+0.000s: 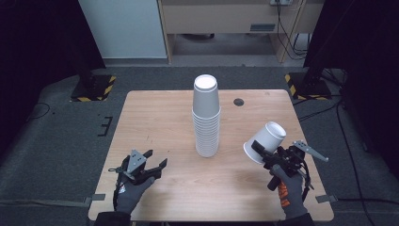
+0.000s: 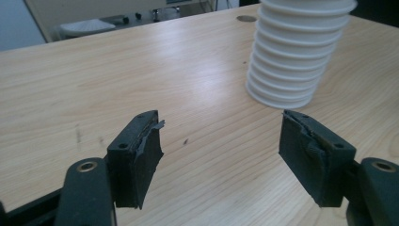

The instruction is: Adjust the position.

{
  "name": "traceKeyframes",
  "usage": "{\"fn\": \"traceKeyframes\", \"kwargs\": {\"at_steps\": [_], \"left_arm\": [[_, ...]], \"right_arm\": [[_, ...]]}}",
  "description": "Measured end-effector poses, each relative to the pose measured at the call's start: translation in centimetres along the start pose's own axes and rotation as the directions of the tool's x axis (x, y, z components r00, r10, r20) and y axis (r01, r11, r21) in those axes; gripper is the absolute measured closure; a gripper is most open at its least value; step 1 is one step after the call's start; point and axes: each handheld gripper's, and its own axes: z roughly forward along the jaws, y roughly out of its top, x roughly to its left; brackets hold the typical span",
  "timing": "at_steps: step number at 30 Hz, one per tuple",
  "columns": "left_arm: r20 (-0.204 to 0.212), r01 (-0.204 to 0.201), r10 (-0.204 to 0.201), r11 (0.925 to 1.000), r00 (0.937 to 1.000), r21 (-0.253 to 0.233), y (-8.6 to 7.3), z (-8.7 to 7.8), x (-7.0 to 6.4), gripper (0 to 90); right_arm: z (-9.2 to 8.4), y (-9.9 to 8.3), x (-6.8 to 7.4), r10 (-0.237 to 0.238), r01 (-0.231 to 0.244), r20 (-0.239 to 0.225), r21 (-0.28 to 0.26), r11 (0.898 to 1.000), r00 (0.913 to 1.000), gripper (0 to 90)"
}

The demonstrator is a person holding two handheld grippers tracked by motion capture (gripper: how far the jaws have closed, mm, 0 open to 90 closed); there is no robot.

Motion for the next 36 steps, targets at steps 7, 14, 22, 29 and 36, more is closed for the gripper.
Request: {"fn": "traceKeyframes", "kwargs": {"at_steps": [7, 14, 22, 29, 36], "left_arm": [[0.057, -0.034, 0.037, 0.9985, 0.9977, -0.044, 1.0, 0.6, -2.5, 30.0], [0.107, -0.055, 0.062, 0.9964, 0.9923, -0.065, 1.7, 1.1, -4.5, 30.6], [0.144, -0.095, 0.107, 0.9917, 0.9838, -0.086, 2.6, 2.1, -6.7, 31.9], [0.162, -0.125, 0.14, 0.9868, 0.9767, -0.103, 3.1, 3.2, -8.2, 33.2], [0.179, -0.138, 0.16, 0.9821, 0.9709, -0.128, 3.6, 3.8, -9.3, 34.1]], "right_arm": [[0.0, -0.2, -0.3, 0.046, -0.046, -0.013, -0.007, 0.999, 0.9989, 15.5], [0.0, -0.3, -0.5, 0.054, -0.054, -0.013, -0.005, 0.999, 0.9985, 15.4], [-0.2, -0.3, -0.4, 0.072, -0.073, -0.026, -0.012, 0.997, 0.997, 15.4], [-0.3, -0.3, -0.4, 0.108, -0.108, -0.043, -0.013, 0.994, 0.9933, 15.4], [-0.3, -0.6, -0.6, 0.136, -0.137, -0.05, -0.009, 0.991, 0.9894, 15.4]]}}
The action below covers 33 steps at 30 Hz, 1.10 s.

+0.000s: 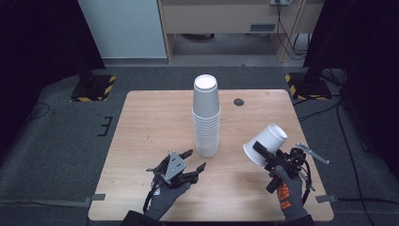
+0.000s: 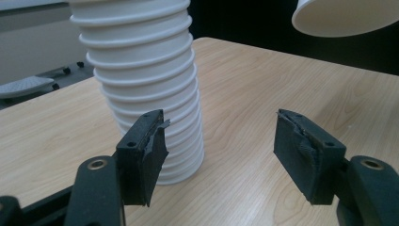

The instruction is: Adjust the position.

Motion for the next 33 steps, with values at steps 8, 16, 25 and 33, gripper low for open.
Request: {"fn": "traceKeyframes", "kwargs": {"at_steps": [8, 16, 25, 33], "left_arm": [[0.036, -0.017, 0.017, 0.9995, 0.9992, -0.026, 0.7, 1.3, -1.0, 34.9], [0.073, -0.028, 0.031, 0.9984, 0.9968, -0.049, 1.6, 2.7, -2.1, 36.4], [0.103, -0.045, 0.051, 0.9969, 0.9933, -0.064, 2.1, 4.7, -3.2, 37.3], [0.116, -0.034, 0.044, 0.9955, 0.9923, -0.089, 2.6, 5.8, -3.5, 38.3]], "right_arm": [[0.0, -0.2, 0.0, 0.021, -0.021, -0.007, 0.01, 1.0, 0.9998, 15.4], [-0.1, -0.3, -0.1, 0.032, -0.032, -0.017, 0.008, 0.999, 0.9993, 15.4], [-0.1, -0.4, -0.2, 0.045, -0.045, -0.021, 0.013, 0.999, 0.9987, 15.3], [-0.1, -0.5, -0.3, 0.06, -0.06, -0.025, 0.015, 0.998, 0.9979, 15.4]]}}
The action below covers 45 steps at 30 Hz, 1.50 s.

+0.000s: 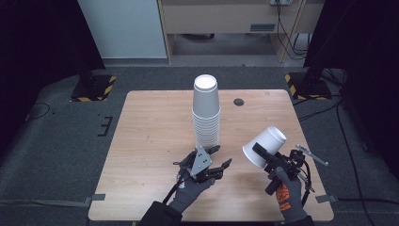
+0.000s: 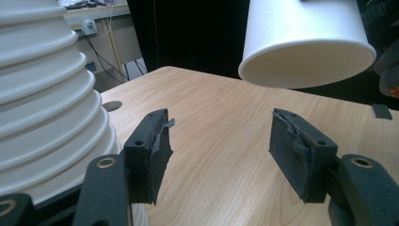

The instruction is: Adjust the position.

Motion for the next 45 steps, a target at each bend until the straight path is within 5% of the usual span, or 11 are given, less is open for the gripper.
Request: {"fn": "traceKeyframes", "kwargs": {"at_steps": [24, 45], "left_arm": [[0.021, -0.016, 0.017, 0.9987, 0.9996, -0.048, 0.5, 3.9, -1.1, 41.7], [0.019, -0.031, 0.032, 0.9954, 0.9993, -0.091, 0.5, 5.1, -1.4, 53.3]], "right_arm": [[0.3, -0.2, -0.1, 0.039, -0.039, -0.022, 0.01, 0.999, 0.999, 15.1], [0.6, -0.6, -0.1, 0.054, -0.053, -0.034, 0.029, 0.998, 0.9979, 15.1]]}}
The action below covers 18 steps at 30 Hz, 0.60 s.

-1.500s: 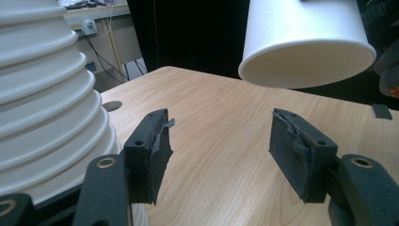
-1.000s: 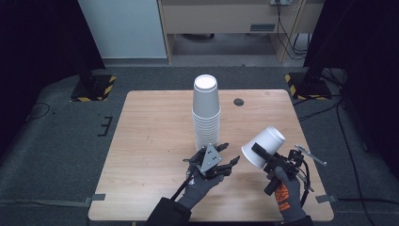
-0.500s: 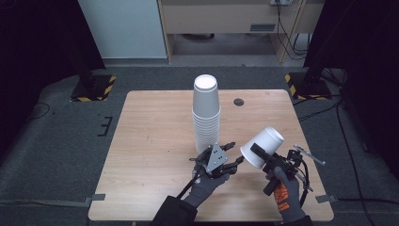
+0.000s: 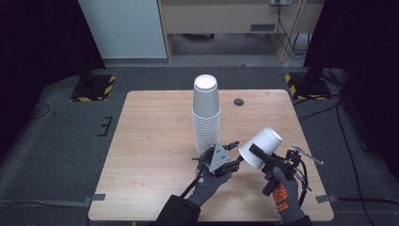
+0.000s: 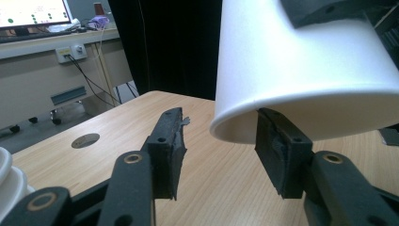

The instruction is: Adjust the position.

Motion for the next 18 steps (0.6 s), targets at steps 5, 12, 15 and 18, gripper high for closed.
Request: {"fn": "traceKeyframes", "kwargs": {"at_steps": [5, 12, 15, 18], "left_arm": [[-0.003, 0.008, -0.008, 0.9999, 1.0, -0.013, 0.05, 0.47, 0.11, 55.1], [-0.009, 0.009, -0.01, 0.9998, 0.9999, -0.018, 0.05, 1.01, 0.02, 59.0], [-0.011, 0.006, -0.007, 0.9998, 0.9999, -0.02, -0.02, 1.11, 0.02, 64.7], [-0.013, 0.002, -0.002, 0.9997, 0.9999, -0.022, 0.0, 1.09, 0.04, 71.0]], "right_arm": [[0.28, -0.28, -0.02, -0.004, 0.005, -0.003, 0.012, 1.0, 1.0, 15.1], [0.5, -0.54, 0.04, 0.005, -0.004, -0.014, 0.028, 1.0, 0.9999, 15.0], [0.6, -0.64, 0.03, 0.005, -0.005, -0.014, 0.037, 0.999, 0.9999, 15.0], [0.65, -0.7, 0.03, 0.01, -0.009, -0.014, 0.039, 0.999, 0.9998, 15.0]]}}
